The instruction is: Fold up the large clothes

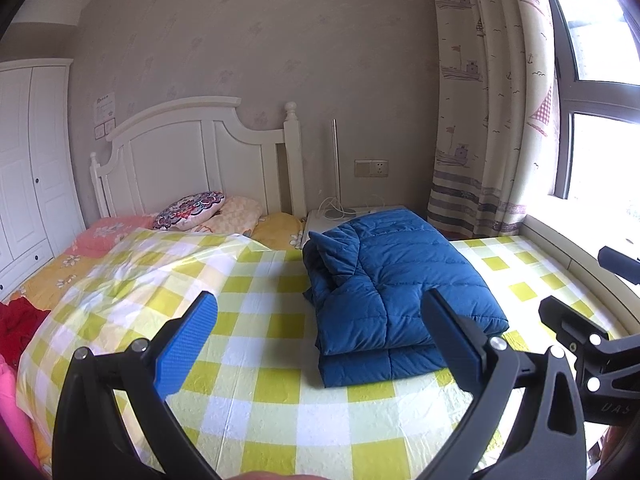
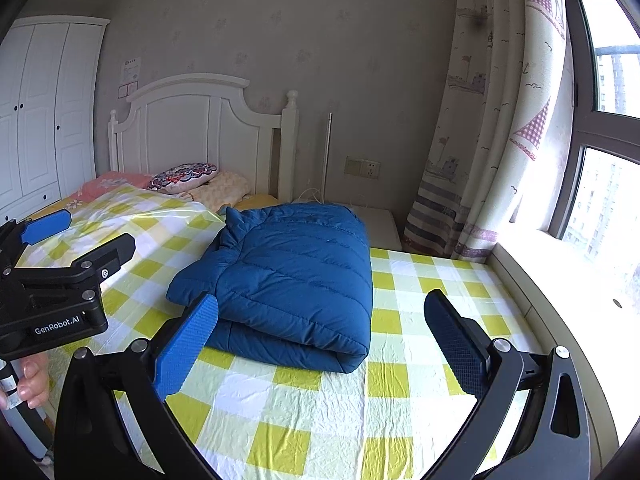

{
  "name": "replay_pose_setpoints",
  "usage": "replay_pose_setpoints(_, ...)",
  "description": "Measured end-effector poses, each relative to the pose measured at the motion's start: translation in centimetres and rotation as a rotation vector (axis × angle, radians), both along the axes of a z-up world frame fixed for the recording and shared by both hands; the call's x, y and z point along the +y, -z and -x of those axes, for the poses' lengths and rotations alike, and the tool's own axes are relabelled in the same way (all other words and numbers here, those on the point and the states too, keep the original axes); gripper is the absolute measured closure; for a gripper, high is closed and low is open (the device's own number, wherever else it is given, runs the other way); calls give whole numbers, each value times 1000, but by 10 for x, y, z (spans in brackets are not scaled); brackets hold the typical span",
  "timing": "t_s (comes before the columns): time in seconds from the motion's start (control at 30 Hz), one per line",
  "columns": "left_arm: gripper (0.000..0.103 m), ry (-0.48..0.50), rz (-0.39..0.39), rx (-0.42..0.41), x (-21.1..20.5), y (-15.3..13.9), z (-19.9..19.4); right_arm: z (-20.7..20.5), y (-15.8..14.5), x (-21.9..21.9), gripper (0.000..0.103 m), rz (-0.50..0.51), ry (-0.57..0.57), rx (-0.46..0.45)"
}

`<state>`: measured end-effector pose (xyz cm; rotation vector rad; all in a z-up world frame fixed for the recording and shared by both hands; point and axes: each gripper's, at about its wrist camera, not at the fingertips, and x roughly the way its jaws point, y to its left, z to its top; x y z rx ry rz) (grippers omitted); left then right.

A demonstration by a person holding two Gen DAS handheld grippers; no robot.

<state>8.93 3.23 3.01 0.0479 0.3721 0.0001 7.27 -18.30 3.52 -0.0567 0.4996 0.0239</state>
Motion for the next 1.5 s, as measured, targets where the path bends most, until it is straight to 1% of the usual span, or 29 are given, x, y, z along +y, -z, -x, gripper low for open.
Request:
replay_pose_setpoints(0.27, 2, 12, 13, 20, 3, 3, -1, -1, 2, -2, 4, -6, 1, 11)
replay_pose_setpoints(0.77, 2, 13, 16, 29, 2, 6, -1, -1, 6, 1, 4, 0, 0, 24)
replay_pose_setpoints(0.97, 2, 16, 16, 21, 3, 4, 0, -1, 6, 2, 4, 0, -1, 24)
replay_pose_setpoints(1.23, 2, 28, 14, -9, 1, -1, 7, 1, 7, 5, 4, 3, -14, 22)
replay_pose_setpoints(1.3, 2, 48, 12, -9, -3, -2, 6, 1, 9, 5, 4, 3, -17, 27)
replay_pose_setpoints(1.37, 2, 135, 14, -3, -8, 0, 4, -1, 12, 4, 4, -5, -24, 40)
replay_pose_setpoints(1.4, 2, 153, -2, 7, -12, 2, 1, -3, 16, 2, 4, -14, -30, 52)
replay_pose_setpoints(1.47, 2, 132, -13, 20, -6, 5, -14, -8, 22, -5, 4, -18, -33, 72)
replay_pose_setpoints(1.5, 2, 142, -3, 51, 4, 6, -29, -11, 24, -11, 4, -17, -30, 79)
